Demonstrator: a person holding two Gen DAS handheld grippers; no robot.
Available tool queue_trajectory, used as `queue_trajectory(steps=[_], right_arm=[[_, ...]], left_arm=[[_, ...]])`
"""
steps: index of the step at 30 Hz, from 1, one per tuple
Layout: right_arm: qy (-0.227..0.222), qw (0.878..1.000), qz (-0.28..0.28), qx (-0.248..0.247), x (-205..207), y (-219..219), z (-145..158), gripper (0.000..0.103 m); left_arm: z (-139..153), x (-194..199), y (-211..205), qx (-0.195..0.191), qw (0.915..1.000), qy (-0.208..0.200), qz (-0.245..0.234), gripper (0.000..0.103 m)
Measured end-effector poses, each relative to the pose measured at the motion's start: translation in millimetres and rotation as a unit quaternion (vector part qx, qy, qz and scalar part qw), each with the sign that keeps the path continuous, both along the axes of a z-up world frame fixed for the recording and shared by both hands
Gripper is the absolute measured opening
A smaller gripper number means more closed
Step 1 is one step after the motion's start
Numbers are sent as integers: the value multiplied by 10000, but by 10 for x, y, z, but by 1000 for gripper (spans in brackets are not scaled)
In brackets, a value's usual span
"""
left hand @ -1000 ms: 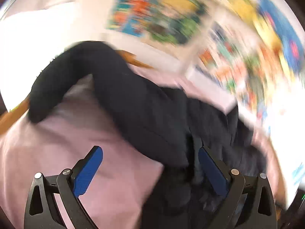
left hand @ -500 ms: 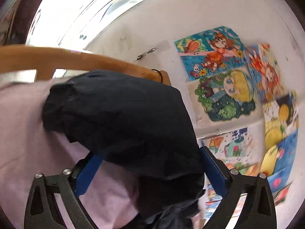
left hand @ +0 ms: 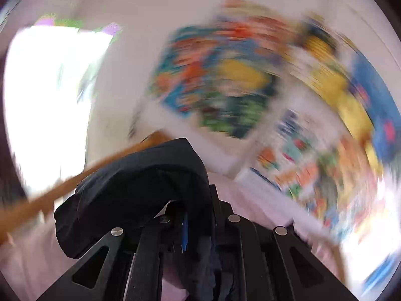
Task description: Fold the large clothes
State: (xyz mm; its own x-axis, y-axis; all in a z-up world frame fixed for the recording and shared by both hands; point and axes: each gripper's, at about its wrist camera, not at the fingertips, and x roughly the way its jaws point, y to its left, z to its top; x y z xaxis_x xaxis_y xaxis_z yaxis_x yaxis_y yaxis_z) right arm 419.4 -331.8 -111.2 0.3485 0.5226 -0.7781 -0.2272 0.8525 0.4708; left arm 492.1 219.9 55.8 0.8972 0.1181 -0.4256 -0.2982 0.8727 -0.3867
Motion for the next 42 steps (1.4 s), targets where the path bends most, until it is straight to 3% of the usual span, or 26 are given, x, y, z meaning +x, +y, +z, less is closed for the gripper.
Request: queue_trajectory(steps=[2,6,8,9,12,15,18,21,22,26,27,28,29,31,34,36,38,40,42], right_arm=[[-108,9994,-262,221,23,-161,116,102],[-451,9954,-841,128,59,-520,323,102],[-533,9915,-1179,111,58,-723,364,102],[-539,9900,-1301,123,56,-782,368,102],[-533,9834,-1732,100,47,-991,336,102],[-442,9794,-1967,87,27,-1116,230,102],[-331,9780,-2060,88,35,-1126,127,102],[-283,9786,-2039,71,43,-1137,70,102],[-284,9790,-2018,34,53,-1115,62,102],[-310,9815,-1882,-146,32,-1053,52,102],[-297,9826,-1820,-224,41,-1000,37,102],[-288,9834,-1772,-265,38,-985,29,102],[-277,9839,-1736,-307,39,-962,20,102],[-266,9850,-1646,-444,53,-876,15,102],[-398,9861,-1444,-713,54,-745,61,102],[-699,9864,-1154,-935,37,-583,166,102],[-1062,9834,-792,-1238,18,-381,289,102],[-1542,9741,-297,-1624,-15,-73,435,102],[-2058,9579,190,-1993,-94,278,558,101]], left_arm=[[202,32,-357,531,9977,-52,-411,13],[467,73,-1251,1624,9765,-101,-1415,13],[475,81,-1645,1991,9625,-79,-1843,13],[433,107,-1909,2194,9516,-15,-2153,13],[184,176,-2476,2451,9265,256,-2843,13],[-153,252,-2822,2208,9129,676,-3367,17],[-685,351,-3033,1552,8966,1265,-3950,19],[-1163,367,-3141,1133,8682,1960,-4416,21],[-1361,346,-3148,951,8544,2305,-4559,21],[-1632,117,-2973,570,8413,2904,-4523,23],[-1620,-2,-2856,449,8414,2952,-4503,25],[-1592,-69,-2752,345,8451,2979,-4426,35],[-1572,-120,-2665,252,8475,3009,-4365,63],[-1461,-368,-2357,-246,8590,2908,-4206,100],[-1323,-647,-1983,-718,8769,2606,-3975,101],[-1247,-766,-1724,-826,9017,2369,-3520,101],[-1176,-789,-1520,-623,9297,2238,-2857,101],[-1130,-751,-1378,-233,9522,2232,-2074,101],[-1137,-659,-1272,-87,9609,2355,-1453,101]])
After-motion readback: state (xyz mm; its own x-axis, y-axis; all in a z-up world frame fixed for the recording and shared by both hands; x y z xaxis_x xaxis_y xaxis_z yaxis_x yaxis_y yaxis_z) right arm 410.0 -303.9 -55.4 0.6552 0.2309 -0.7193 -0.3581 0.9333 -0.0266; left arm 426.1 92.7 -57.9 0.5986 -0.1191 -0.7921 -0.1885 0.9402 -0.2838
